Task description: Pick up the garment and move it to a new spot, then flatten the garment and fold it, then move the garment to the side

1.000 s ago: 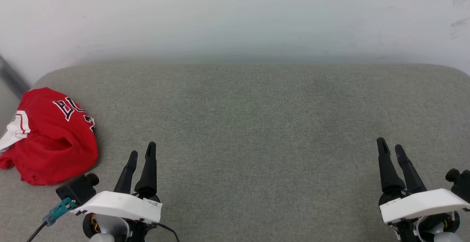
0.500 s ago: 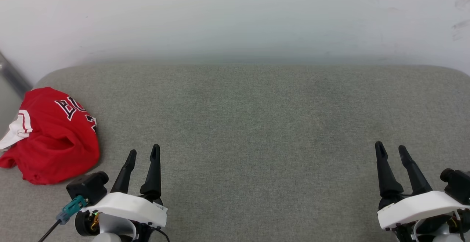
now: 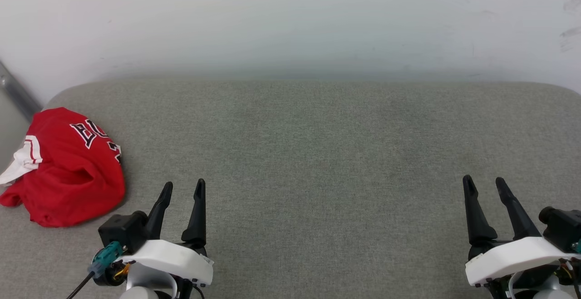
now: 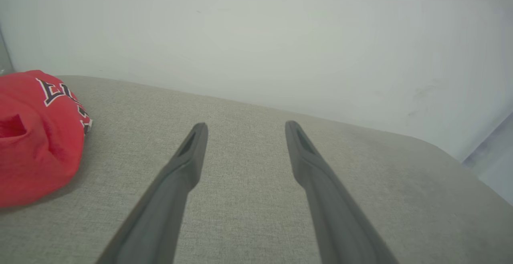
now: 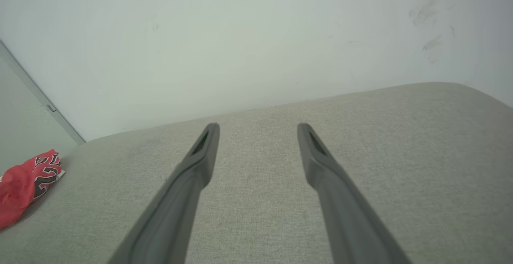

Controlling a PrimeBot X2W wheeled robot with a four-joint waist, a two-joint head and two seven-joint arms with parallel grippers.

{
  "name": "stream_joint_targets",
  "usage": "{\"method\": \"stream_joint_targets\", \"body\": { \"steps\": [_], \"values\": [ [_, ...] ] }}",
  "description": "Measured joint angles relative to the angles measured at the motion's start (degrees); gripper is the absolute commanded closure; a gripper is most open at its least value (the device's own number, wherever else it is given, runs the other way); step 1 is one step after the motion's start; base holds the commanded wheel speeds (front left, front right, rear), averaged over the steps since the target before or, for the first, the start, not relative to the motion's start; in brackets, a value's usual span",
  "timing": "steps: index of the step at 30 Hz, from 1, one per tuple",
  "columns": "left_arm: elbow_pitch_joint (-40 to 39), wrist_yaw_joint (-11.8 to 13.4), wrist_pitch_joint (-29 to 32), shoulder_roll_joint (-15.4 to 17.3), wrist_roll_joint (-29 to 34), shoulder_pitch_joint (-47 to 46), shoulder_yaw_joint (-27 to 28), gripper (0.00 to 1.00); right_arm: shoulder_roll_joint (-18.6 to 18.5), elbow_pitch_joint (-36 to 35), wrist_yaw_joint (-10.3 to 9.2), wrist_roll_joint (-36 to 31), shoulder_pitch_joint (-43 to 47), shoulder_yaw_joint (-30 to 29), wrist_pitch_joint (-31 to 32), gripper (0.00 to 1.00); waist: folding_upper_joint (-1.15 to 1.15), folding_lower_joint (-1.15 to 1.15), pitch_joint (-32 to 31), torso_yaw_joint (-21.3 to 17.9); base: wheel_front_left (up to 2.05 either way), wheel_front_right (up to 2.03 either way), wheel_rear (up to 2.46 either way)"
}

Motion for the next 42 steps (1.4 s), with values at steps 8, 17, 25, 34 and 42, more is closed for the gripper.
{"method": "stream_joint_targets", "body": {
  "steps": [8,17,25,34,42],
  "values": [
    [-0.01,0.33,-1.11,-0.01,3.99,-0.22,-0.62,0.0,0.0,-0.4,0.0,-4.45,0.17,-0.38,-0.03,0.0,0.0,0.0,0.01,0.14,0.0,0.0,0.0],
    [0.3,0.44,-2.2,-0.12,7.83,-0.49,-1.35,0.0,0.0,-0.65,0.0,-8.65,0.86,-0.68,-0.29,0.0,0.0,0.0,0.0,0.17,0.0,0.0,0.0],
    [0.99,0.51,-3.2,-0.63,10.57,-0.49,-1.46,0.0,0.0,-0.7,0.0,-11.16,0.89,-1.05,-0.91,0.0,0.0,0.0,-0.02,0.18,0.0,0.0,0.0],
    [2.23,0.25,-4.13,-1.15,12.81,-0.51,-1.43,0.0,0.0,-0.47,0.0,-13.74,1.07,-1.53,-1.81,0.0,0.0,0.0,0.04,0.54,0.0,0.0,0.0],
    [3.65,-0.29,-4.88,-1.77,13.94,-1.27,-1.32,0.0,0.0,-0.4,0.01,-16.24,1.31,-1.47,-2.46,0.0,0.0,0.0,0.13,2.13,0.0,0.0,0.0]
  ]
}}
